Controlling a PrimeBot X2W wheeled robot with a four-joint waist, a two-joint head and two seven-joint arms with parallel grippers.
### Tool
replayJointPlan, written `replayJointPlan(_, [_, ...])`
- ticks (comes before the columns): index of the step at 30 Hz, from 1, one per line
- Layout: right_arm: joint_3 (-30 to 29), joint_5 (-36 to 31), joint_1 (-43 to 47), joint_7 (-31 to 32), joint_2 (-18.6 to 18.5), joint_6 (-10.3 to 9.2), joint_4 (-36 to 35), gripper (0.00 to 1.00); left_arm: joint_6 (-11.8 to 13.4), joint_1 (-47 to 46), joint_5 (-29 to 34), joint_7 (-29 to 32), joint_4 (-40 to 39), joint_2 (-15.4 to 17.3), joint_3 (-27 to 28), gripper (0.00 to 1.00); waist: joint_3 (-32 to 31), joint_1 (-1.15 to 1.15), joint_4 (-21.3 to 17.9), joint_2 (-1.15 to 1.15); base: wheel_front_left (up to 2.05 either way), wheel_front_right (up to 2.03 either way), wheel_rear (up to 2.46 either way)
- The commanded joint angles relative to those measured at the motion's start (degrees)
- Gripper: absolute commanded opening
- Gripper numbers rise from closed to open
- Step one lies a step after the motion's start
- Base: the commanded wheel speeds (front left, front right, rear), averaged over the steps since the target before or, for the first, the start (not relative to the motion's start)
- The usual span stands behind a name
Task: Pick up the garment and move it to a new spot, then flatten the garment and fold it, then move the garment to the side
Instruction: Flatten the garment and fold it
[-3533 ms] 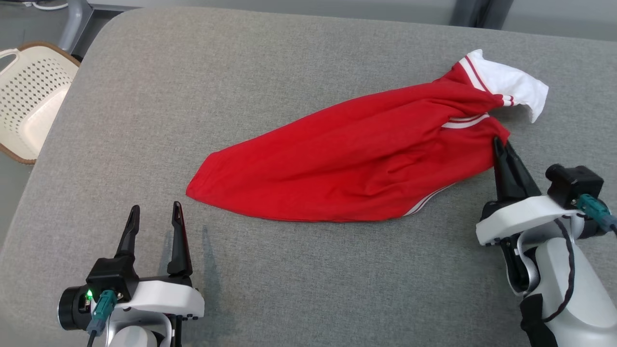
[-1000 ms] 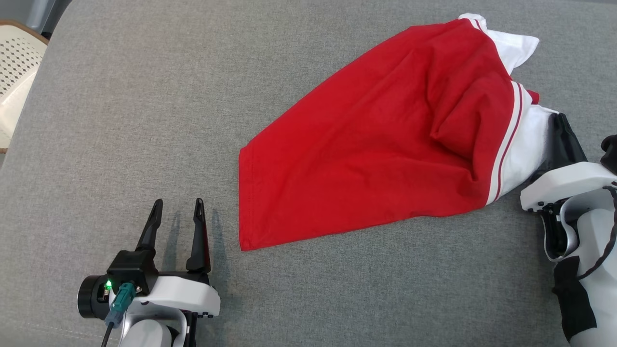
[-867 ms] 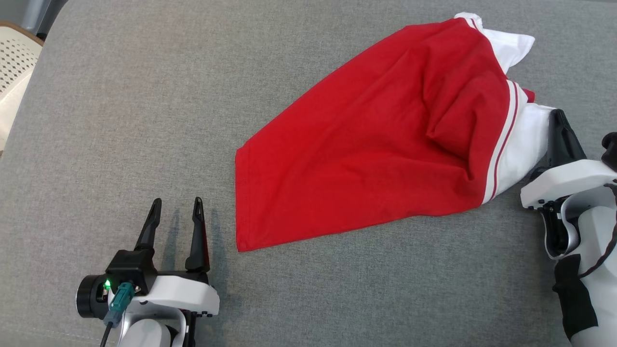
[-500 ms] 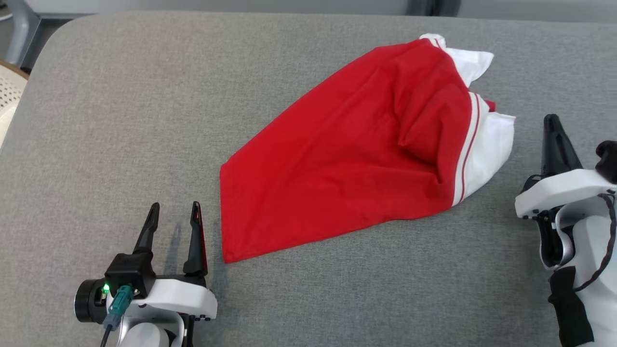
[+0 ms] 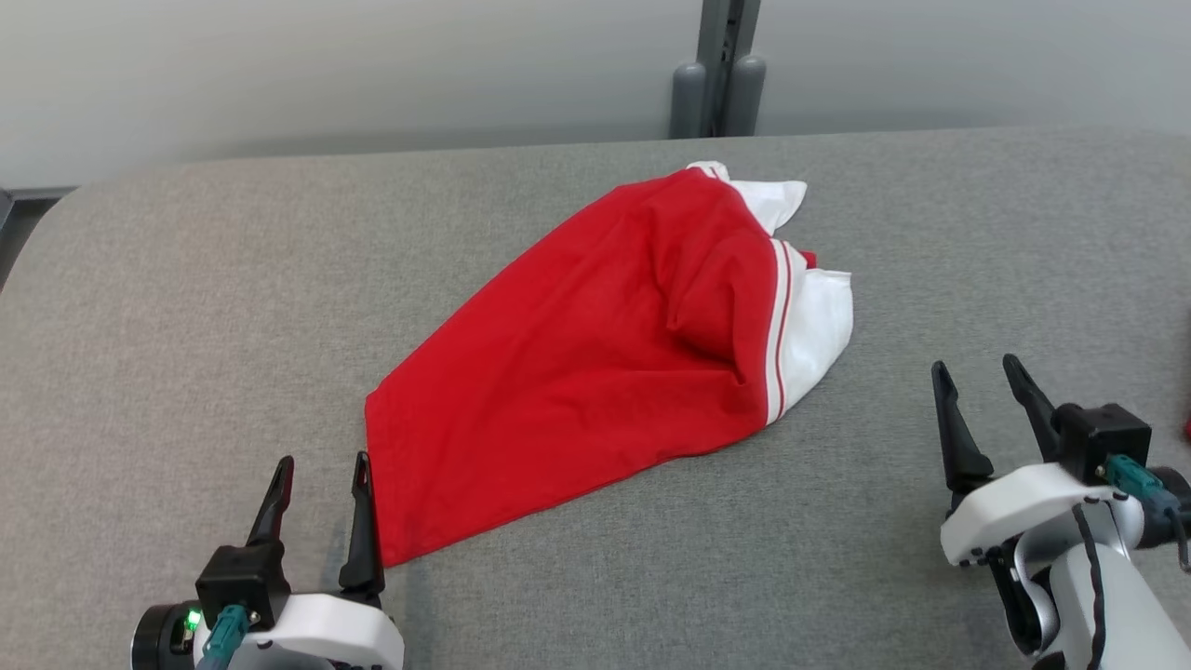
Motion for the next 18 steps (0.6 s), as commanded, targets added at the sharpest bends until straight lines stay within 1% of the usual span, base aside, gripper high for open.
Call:
replayJointPlan(1, [-0.4,-0.6,2.3,0.0,0.1,-0.01,-1.5,1.00,-0.1,1.2,0.5,-0.1,0.0,0.2,0.4,1.00,-2.6,0.00,-2.2,0.00,0.00,0.00,0.00])
replayJointPlan(4, [0.2,-1.2,5.9,0.0,0.9,-0.01,-3.8,1.00,-0.4,3.1,0.9,-0.1,-0.3,0.2,0.3,1.00,-4.1,0.00,-3.5,0.00,0.00,0.00,0.00])
replayJointPlan(7, [-0.1,-0.5,9.1,0.0,1.5,-0.02,-4.9,1.00,0.1,4.9,0.4,-0.1,-0.1,0.3,0.7,1.00,-5.5,0.00,-4.5,0.00,0.00,0.00,0.00])
replayJointPlan(13, [0.0,0.1,12.0,0.0,2.1,-0.01,-5.5,1.00,-0.3,6.6,0.6,-0.1,0.2,0.3,1.2,1.00,-6.8,0.00,-5.5,0.00,0.00,0.00,0.00])
replayJointPlan(18, [0.3,0.3,12.7,0.0,2.3,-0.01,-5.1,1.00,-0.4,7.0,1.2,-0.1,0.3,0.3,1.3,1.00,-6.9,0.00,-5.2,0.00,0.00,0.00,0.00])
